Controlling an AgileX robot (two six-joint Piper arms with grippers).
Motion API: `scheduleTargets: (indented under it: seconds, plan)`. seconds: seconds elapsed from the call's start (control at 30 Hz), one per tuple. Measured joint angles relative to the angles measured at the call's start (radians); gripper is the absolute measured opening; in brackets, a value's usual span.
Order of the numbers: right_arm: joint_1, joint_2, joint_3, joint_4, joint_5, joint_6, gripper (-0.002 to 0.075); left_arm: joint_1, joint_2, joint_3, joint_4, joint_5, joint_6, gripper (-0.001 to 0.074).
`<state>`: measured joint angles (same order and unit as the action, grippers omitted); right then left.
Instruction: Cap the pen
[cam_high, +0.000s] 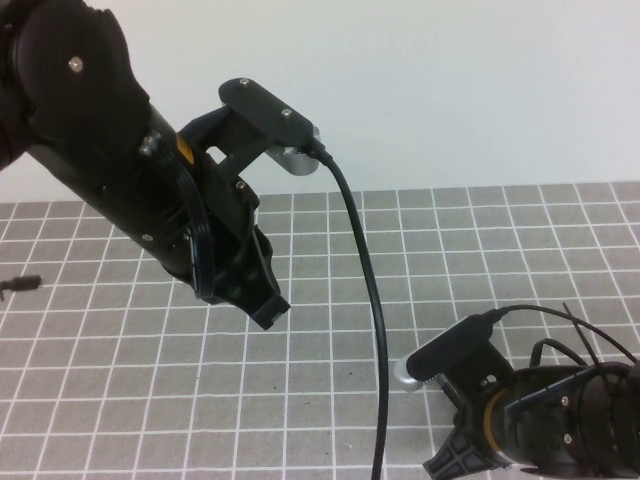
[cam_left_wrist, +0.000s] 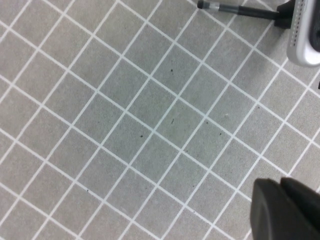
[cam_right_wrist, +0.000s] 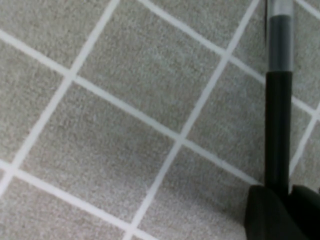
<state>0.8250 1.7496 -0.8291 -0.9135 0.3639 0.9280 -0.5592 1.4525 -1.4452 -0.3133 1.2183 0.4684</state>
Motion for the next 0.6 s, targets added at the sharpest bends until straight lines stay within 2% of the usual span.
scheduleTargets:
  seconds: [0.17, 0.4, 0.5, 0.6]
  plan:
    - [0.0, 0.0, 0.0, -0.028, -0.002, 0.015, 0.0104, 0.0, 0.0, 0.0, 0.0, 0.0, 0.01, -0.0001]
    - [0.0, 0.0, 0.0, -0.029, 0.06, 0.017, 0.0306, 0.0, 0.0, 0.0, 0.0, 0.0, 0.01, -0.0001]
    - [0.0, -0.031, 0.0, -0.032, 0.106, 0.017, 0.0349, 0.0, 0.0, 0.0, 0.0, 0.0, 0.01, -0.0001]
    - [0.006, -0.118, 0.0, -0.081, 0.12, 0.015, 0.0362, 0.0, 0.0, 0.0, 0.0, 0.0, 0.01, -0.0001]
